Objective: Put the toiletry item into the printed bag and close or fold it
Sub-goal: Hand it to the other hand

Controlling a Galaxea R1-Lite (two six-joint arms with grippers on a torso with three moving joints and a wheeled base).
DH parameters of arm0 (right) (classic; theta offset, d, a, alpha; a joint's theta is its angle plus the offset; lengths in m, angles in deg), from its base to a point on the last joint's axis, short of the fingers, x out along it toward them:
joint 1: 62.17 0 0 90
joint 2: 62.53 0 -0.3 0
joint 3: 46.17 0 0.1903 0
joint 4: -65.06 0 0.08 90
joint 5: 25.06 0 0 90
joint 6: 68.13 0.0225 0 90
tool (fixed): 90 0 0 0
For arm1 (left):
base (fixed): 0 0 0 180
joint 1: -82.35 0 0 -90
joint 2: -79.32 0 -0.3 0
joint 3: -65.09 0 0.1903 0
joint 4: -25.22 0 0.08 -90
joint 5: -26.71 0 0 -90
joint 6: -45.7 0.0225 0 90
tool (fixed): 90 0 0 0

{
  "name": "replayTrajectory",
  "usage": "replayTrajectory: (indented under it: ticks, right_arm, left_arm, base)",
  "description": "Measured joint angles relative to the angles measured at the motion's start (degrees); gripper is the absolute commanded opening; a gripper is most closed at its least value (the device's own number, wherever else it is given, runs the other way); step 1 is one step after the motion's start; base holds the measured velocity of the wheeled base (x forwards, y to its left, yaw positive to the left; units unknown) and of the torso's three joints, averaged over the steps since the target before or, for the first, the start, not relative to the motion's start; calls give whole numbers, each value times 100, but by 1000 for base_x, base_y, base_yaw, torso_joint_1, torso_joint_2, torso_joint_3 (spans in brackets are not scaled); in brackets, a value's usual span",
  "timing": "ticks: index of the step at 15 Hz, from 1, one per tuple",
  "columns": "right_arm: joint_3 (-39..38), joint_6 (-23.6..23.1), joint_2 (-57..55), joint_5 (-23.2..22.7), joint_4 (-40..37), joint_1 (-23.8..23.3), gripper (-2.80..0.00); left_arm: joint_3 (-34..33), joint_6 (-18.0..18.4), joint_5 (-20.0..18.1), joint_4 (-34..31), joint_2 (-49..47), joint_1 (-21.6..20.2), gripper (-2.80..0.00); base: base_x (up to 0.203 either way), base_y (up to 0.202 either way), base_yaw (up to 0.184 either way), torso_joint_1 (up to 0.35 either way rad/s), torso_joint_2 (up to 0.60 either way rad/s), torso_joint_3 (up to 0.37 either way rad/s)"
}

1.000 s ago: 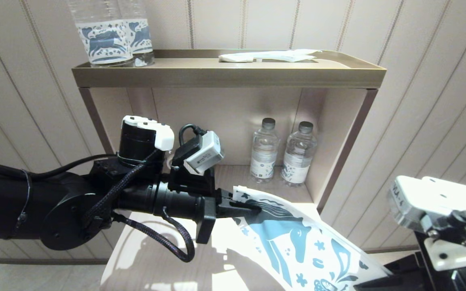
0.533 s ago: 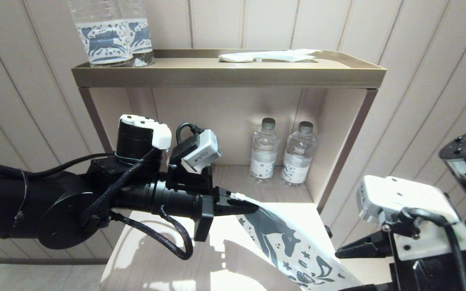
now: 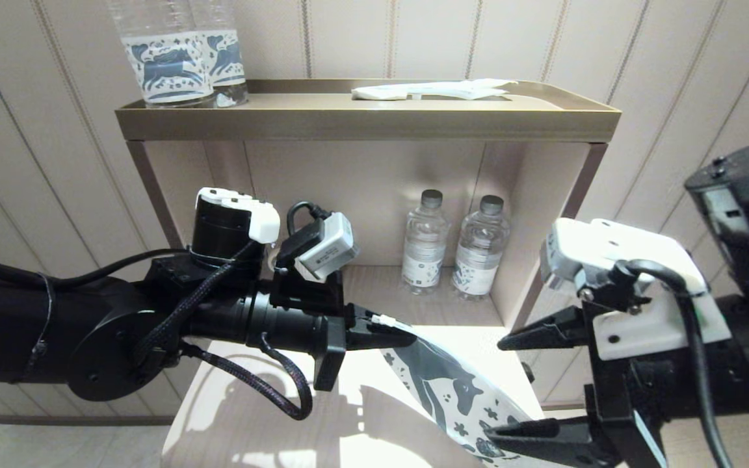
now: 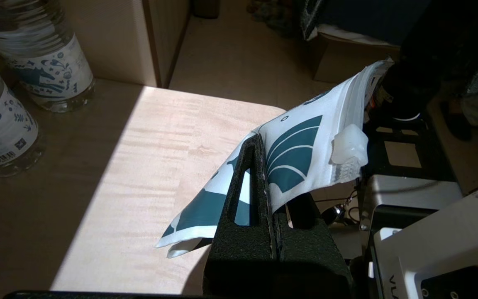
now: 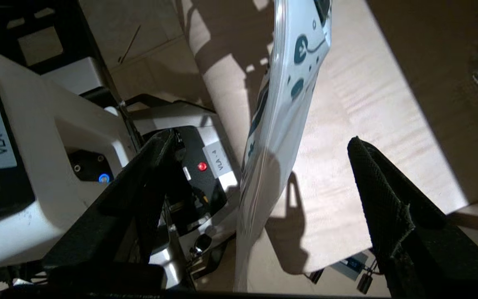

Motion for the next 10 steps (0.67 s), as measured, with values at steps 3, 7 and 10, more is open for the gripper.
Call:
replayTrajectory:
  ticks: [3,7,10]
  right_arm:
    - [456,63,-468,0,134,93,0]
    - [1251,94,-1188,-5,150,158,0]
    - [1598,204,-1530,-74,210,172,0]
  left_arm:
    - [15,-5,0,-2,-34,0,-280]
    - [74,-46,0,-22,-84,0,-280]
    - [83,-55,-9,-17,-107,-1,-280]
  base:
    - [0,0,0,0,0,0]
    - [0,0,0,0,0,0]
    - [0,0,0,0,0,0]
